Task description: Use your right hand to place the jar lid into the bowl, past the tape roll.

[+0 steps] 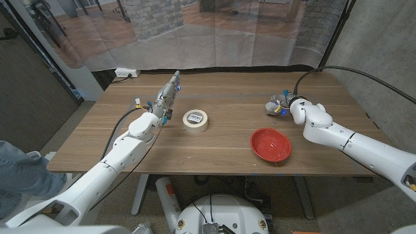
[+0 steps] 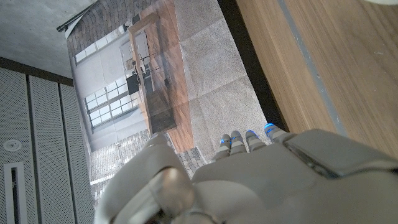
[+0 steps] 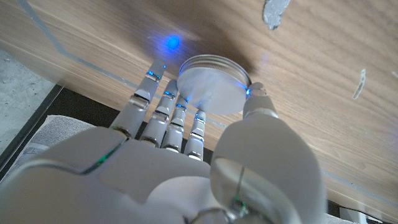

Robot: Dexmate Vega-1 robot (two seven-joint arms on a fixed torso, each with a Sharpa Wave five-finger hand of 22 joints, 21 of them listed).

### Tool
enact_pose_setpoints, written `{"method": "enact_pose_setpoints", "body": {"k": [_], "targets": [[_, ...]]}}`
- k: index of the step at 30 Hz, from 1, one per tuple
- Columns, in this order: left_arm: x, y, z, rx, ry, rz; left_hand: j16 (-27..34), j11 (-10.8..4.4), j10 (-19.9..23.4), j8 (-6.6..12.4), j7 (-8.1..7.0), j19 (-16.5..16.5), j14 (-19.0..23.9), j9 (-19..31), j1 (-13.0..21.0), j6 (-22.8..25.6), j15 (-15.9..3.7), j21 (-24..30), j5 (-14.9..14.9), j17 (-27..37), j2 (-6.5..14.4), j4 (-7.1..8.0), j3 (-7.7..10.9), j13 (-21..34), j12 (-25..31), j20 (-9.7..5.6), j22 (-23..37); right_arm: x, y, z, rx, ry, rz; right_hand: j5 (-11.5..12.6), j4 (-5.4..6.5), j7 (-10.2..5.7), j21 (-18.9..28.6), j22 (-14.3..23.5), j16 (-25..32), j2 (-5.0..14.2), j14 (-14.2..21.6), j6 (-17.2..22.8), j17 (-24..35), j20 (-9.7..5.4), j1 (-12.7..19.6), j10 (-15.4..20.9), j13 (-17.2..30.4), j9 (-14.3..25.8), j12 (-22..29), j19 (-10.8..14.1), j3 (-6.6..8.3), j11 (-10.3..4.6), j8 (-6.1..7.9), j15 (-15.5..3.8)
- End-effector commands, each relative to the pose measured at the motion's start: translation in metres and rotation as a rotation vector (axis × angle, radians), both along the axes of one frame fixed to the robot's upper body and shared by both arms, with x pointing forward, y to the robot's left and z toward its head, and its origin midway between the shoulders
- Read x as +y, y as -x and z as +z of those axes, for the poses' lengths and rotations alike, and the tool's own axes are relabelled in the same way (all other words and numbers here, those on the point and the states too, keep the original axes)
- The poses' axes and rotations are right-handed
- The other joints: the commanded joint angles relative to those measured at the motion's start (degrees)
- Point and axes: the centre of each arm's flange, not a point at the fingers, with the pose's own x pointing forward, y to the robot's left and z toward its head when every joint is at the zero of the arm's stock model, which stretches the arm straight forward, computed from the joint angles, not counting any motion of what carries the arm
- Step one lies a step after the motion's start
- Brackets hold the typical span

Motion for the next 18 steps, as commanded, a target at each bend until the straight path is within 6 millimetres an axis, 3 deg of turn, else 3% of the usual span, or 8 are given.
{"method": "enact_pose_setpoints", "body": {"k": [1,18], "targets": [[0.001,0.000,0.004,-0.009,-0.002,0.000,-0.2,0.00,-0.3,0.02,-0.11,-8.8,-1.7,0.2,0.1,-0.3,0.14,0.0,-0.1,0.2,0.7,0.10,-0.26,0.2,-0.1,-0.34,0.1,0.001,0.009,0.008,-0.026,0.006,0.005,-0.1,0.10,-0.09,-0.3,0.1,0.3,0.09,0.6,0.5,0.3,-0.03,0.8,2.2,0.2,0.1,0.4,0.3,0.50,-1.94,0.14,-3.58],[0.002,0.003,0.002,-0.011,-0.004,-0.004,-0.2,0.13,-0.3,0.03,0.05,-8.9,-1.8,0.2,0.2,-0.3,0.15,0.0,-0.1,0.2,0.8,0.06,-0.32,0.2,0.0,-0.49,0.1,0.007,0.028,0.016,-0.068,0.029,0.036,-0.5,0.06,0.04,-0.6,0.1,0.1,0.11,0.6,0.8,0.4,-0.05,1.1,2.5,0.4,0.1,0.5,0.6,0.51,-2.10,0.11,-3.39]]}}
